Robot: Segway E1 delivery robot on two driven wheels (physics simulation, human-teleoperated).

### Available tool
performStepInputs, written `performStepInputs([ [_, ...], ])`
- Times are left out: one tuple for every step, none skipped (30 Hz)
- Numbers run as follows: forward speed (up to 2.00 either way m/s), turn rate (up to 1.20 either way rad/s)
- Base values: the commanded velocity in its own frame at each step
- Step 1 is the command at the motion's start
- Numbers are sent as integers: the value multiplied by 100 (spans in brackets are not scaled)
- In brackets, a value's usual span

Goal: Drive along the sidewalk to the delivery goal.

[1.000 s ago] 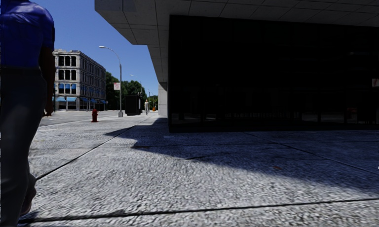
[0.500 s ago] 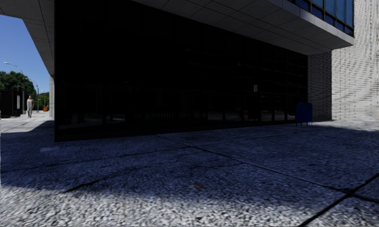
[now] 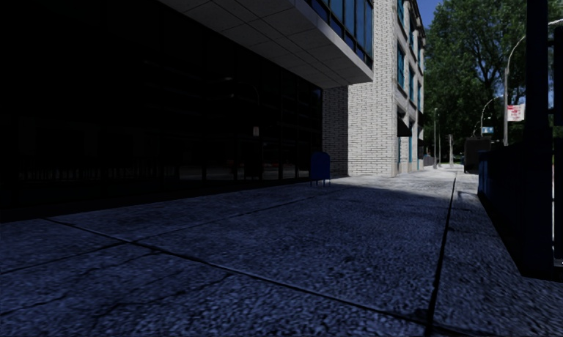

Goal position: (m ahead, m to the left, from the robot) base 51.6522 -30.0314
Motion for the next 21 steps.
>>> performStepInputs([
  [175,0],
  [175,0],
  [175,0],
  [175,0],
  [175,0],
  [175,0],
  [175,0],
  [175,0],
  [175,0],
  [175,0],
  [175,0],
  [175,0],
  [175,0],
  [175,0],
  [175,0],
  [175,0],
  [175,-14],
  [175,-42],
  [175,-42],
  [175,-60],
  [175,-70],
])
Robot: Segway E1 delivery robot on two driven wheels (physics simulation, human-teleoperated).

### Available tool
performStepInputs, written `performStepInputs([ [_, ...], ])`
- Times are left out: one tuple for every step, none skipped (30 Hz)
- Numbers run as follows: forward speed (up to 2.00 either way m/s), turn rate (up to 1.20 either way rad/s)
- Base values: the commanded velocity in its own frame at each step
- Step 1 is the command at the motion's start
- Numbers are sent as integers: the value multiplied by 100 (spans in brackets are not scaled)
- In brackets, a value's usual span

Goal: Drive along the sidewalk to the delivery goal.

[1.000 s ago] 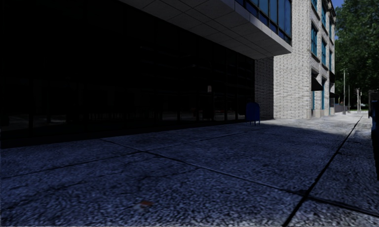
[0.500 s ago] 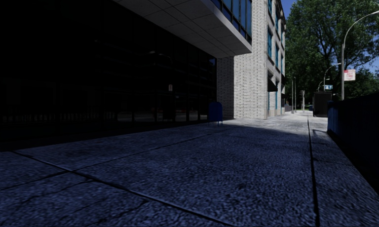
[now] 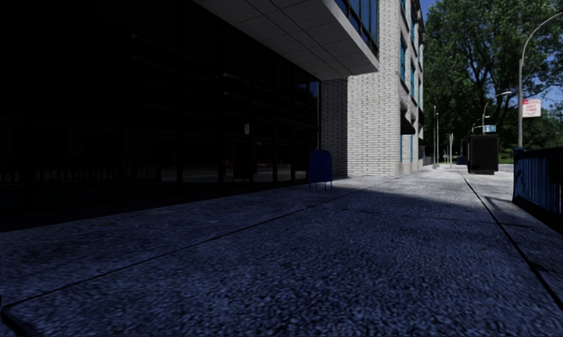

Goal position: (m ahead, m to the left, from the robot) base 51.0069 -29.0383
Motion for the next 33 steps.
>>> performStepInputs([
  [175,-72],
  [175,-76],
  [175,-80],
  [175,-80],
  [175,-81],
  [175,-81],
  [175,-73],
  [175,-44],
  [175,-2],
  [175,0],
  [175,0],
  [175,0],
  [175,0],
  [175,0],
  [175,0],
  [175,0],
  [175,0],
  [175,0],
  [175,0],
  [175,0],
  [175,0],
  [175,0],
  [175,-10],
  [175,-38],
  [175,-65],
  [175,-65],
  [175,-91],
  [175,-99],
  [175,-100],
  [175,-101],
  [175,-101],
  [175,-101],
  [175,-93],
])
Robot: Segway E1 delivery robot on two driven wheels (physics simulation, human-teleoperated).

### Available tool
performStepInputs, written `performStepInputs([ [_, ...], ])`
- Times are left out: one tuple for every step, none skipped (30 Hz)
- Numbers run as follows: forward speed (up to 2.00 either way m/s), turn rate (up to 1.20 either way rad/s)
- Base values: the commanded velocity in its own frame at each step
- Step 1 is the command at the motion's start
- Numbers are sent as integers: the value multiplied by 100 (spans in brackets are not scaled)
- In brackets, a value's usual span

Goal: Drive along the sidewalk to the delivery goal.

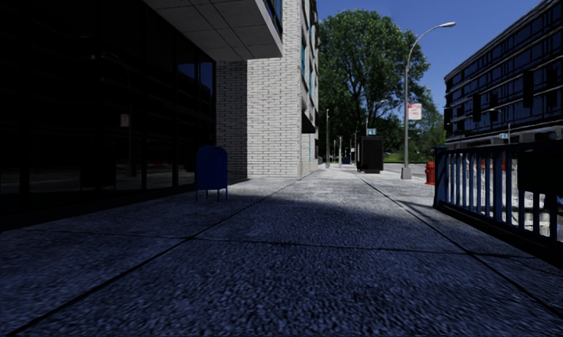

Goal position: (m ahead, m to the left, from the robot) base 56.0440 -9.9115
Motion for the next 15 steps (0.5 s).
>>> performStepInputs([
  [175,-19],
  [175,0],
  [175,0],
  [175,0],
  [175,0],
  [175,0],
  [175,0],
  [175,0],
  [175,0],
  [175,0],
  [175,0],
  [175,0],
  [175,0],
  [175,0],
  [175,0],
])
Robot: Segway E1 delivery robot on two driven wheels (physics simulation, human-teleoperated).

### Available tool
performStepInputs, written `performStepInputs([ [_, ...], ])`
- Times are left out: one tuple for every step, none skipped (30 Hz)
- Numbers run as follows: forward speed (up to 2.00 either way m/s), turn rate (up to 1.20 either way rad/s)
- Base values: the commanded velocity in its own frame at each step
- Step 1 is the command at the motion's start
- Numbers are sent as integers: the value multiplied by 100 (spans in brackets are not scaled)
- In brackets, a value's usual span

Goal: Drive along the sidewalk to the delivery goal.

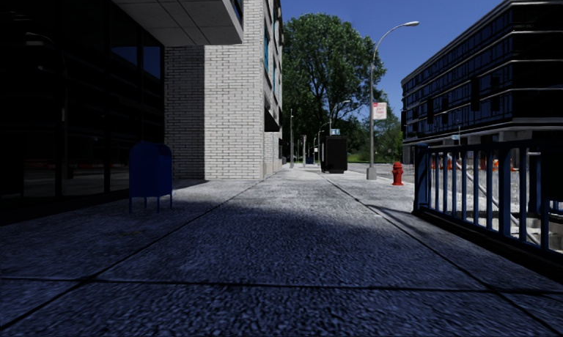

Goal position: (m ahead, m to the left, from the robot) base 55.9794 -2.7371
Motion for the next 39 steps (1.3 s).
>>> performStepInputs([
  [175,0],
  [175,0],
  [175,0],
  [175,0],
  [175,0],
  [175,0],
  [175,0],
  [175,0],
  [175,0],
  [175,0],
  [175,0],
  [175,0],
  [175,0],
  [175,0],
  [175,0],
  [175,0],
  [175,0],
  [175,0],
  [175,0],
  [175,0],
  [175,0],
  [175,0],
  [175,0],
  [175,0],
  [175,0],
  [175,0],
  [175,0],
  [175,0],
  [175,0],
  [175,0],
  [175,0],
  [175,0],
  [175,0],
  [175,0],
  [175,0],
  [175,0],
  [175,0],
  [175,0],
  [175,0],
])
